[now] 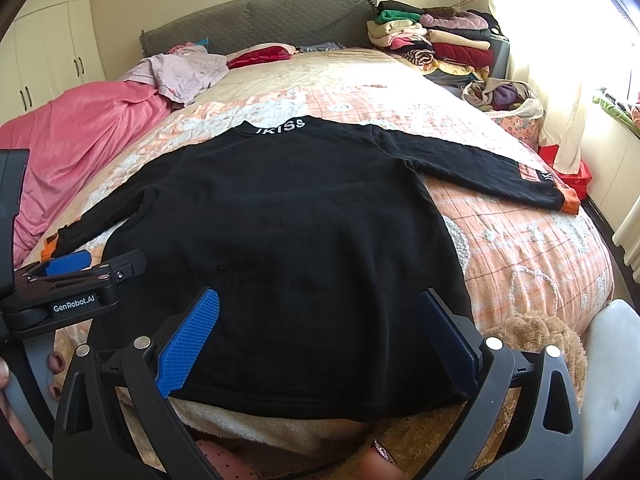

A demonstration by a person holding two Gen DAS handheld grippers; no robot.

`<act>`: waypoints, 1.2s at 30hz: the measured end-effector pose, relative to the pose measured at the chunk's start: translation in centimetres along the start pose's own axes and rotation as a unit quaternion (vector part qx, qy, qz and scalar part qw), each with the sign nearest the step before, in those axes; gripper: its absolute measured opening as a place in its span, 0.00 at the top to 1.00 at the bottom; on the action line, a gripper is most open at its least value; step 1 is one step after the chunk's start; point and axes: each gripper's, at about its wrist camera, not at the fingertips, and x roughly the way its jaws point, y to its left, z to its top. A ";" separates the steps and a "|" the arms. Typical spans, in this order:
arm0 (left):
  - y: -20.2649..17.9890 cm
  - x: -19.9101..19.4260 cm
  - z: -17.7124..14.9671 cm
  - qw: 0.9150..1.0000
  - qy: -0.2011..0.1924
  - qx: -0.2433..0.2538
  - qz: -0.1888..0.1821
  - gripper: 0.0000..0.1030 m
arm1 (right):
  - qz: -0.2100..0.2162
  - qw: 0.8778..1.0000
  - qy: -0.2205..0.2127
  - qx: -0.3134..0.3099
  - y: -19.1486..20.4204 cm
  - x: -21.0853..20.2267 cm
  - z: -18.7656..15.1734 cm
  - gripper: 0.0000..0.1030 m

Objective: Fold small clothes

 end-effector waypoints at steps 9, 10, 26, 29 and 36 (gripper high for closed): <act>-0.1 0.0 0.0 1.000 0.000 0.000 0.001 0.08 | 0.000 1.000 0.002 0.001 0.0 0.2 0.0 0.04; 0.0 0.0 0.0 1.000 0.000 0.000 0.001 0.08 | 0.001 1.000 0.002 0.001 0.0 0.2 0.0 0.04; 0.0 0.0 0.0 1.000 -0.002 0.001 0.003 0.08 | -0.002 1.000 -0.001 0.004 0.1 -0.1 -0.1 0.04; 0.0 0.0 0.0 1.000 -0.003 0.002 0.003 0.08 | -0.002 1.000 0.000 0.004 0.1 -0.2 0.0 0.04; -0.1 0.2 0.0 1.000 -0.003 0.000 0.003 0.08 | -0.003 1.000 0.001 0.003 0.2 -0.1 0.0 0.04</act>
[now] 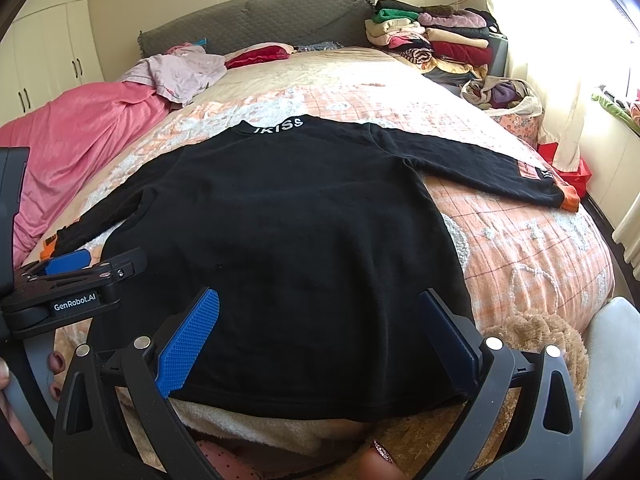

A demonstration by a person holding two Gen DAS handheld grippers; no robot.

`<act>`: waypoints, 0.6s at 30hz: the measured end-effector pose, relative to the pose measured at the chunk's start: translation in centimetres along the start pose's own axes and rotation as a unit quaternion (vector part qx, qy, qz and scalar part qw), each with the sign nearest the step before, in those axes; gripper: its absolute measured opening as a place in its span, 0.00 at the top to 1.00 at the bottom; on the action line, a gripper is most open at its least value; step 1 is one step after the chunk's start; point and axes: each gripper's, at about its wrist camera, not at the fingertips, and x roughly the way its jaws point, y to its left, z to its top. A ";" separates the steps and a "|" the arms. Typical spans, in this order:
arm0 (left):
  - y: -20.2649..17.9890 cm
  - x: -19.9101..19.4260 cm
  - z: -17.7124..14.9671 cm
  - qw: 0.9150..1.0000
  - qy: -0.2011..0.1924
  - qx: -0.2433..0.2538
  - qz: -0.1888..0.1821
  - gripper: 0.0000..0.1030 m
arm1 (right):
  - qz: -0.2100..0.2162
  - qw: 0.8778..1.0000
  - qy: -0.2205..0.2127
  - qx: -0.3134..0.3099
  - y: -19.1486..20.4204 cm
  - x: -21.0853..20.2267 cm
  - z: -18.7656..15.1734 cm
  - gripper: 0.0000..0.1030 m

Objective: Fold small clothes

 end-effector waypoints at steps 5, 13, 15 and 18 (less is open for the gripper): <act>-0.2 0.3 0.6 1.000 -0.002 -0.002 -0.003 0.08 | -0.004 1.000 0.000 0.001 -0.2 0.1 0.4 0.04; -0.8 0.5 2.9 1.000 -0.004 -0.002 -0.011 0.08 | -0.010 1.000 -0.003 0.012 -1.5 0.7 3.4 0.04; -1.1 0.5 3.6 1.000 -0.004 -0.001 -0.012 0.08 | -0.014 1.000 -0.010 0.017 -1.9 0.7 4.3 0.04; -1.3 0.7 4.5 1.000 -0.007 0.000 -0.013 0.08 | -0.022 0.999 -0.019 0.026 -2.7 0.7 5.7 0.04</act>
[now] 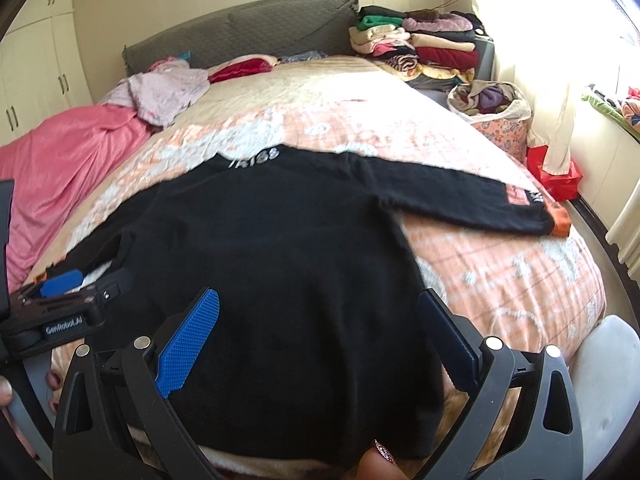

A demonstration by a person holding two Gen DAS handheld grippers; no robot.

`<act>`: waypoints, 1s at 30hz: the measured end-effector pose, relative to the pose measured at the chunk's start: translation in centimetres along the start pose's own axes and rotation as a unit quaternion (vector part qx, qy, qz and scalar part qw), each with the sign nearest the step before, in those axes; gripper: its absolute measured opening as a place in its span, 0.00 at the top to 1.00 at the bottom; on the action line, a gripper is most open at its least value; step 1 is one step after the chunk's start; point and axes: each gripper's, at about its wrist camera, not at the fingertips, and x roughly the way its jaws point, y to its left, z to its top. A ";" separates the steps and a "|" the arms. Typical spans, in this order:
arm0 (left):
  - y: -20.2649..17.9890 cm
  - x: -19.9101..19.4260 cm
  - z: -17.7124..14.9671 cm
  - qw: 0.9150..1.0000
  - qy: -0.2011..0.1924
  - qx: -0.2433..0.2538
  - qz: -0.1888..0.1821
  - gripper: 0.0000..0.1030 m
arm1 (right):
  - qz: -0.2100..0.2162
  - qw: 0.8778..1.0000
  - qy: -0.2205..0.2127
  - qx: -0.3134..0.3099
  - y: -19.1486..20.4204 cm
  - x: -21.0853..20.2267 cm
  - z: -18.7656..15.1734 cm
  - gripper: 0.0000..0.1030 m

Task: Fold small clothes
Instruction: 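Move the right tool to the orange-cuffed sleeve end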

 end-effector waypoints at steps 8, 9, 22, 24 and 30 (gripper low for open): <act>-0.8 1.3 2.7 1.000 0.001 0.002 -0.003 0.08 | -0.014 1.000 0.000 0.028 -2.1 1.4 2.4 0.04; -0.8 1.4 2.9 1.000 0.001 0.002 -0.006 0.08 | -0.018 0.999 0.000 0.031 -2.4 1.6 2.7 0.04; -2.5 4.0 6.4 1.000 0.010 0.014 -0.009 0.08 | -0.050 0.996 0.010 0.077 -6.7 4.8 4.8 0.04; -2.9 4.6 7.0 1.000 0.015 0.018 -0.013 0.08 | -0.058 0.994 0.015 0.091 -7.9 5.4 5.2 0.04; -4.1 6.0 8.6 0.999 0.020 0.024 -0.021 0.08 | -0.073 0.988 0.015 0.132 -11.5 6.2 6.1 0.04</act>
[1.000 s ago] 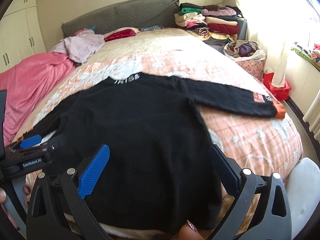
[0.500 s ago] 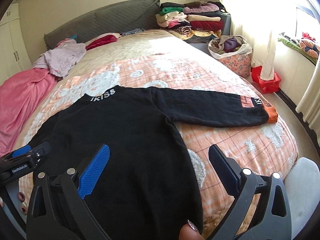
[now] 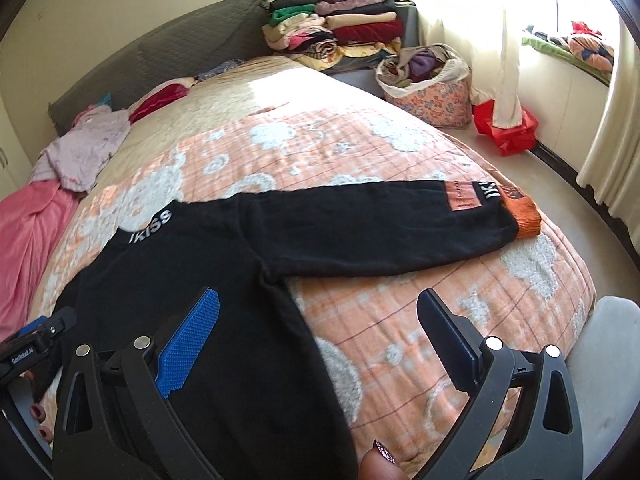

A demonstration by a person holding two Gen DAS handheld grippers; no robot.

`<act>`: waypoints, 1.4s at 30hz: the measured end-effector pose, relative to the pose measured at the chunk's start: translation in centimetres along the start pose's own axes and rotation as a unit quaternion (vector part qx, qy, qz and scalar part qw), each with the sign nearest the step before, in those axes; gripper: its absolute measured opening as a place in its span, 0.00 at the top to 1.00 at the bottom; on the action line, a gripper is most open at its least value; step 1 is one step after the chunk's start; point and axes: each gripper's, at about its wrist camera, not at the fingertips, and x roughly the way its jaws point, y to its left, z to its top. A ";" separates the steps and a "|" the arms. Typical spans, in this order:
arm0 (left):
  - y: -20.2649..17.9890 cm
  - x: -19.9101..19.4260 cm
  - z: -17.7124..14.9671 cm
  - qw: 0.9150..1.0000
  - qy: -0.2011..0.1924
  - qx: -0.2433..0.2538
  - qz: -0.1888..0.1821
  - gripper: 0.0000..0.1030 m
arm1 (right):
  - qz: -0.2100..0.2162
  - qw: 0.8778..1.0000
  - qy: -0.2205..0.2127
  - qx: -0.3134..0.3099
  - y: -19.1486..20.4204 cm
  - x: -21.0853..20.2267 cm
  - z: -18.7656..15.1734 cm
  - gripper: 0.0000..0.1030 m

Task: Fold small clothes
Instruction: 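Move the right tool to the orange-cuffed sleeve end, then grasp the orange sleeve cuff with the right tool and lift it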

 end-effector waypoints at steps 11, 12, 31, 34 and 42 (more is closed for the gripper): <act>-1.0 3.1 3.1 1.000 0.019 0.005 -0.015 0.08 | -0.047 0.994 0.019 0.092 -7.3 4.2 3.2 0.04; -1.1 3.5 3.3 1.000 0.021 0.006 -0.015 0.08 | -0.041 0.993 0.024 0.107 -8.2 4.8 3.3 0.04; -0.8 9.5 5.3 0.999 0.049 -0.004 -0.010 0.08 | -0.038 0.967 0.049 0.248 -19.8 12.3 3.9 0.04; -1.0 10.1 5.2 0.999 0.053 -0.006 -0.012 0.08 | -0.033 0.966 0.037 0.252 -20.5 12.9 4.1 0.04; -1.1 11.2 4.6 0.998 0.057 -0.010 -0.029 0.08 | -0.042 0.968 0.023 0.245 -21.2 13.8 5.5 0.34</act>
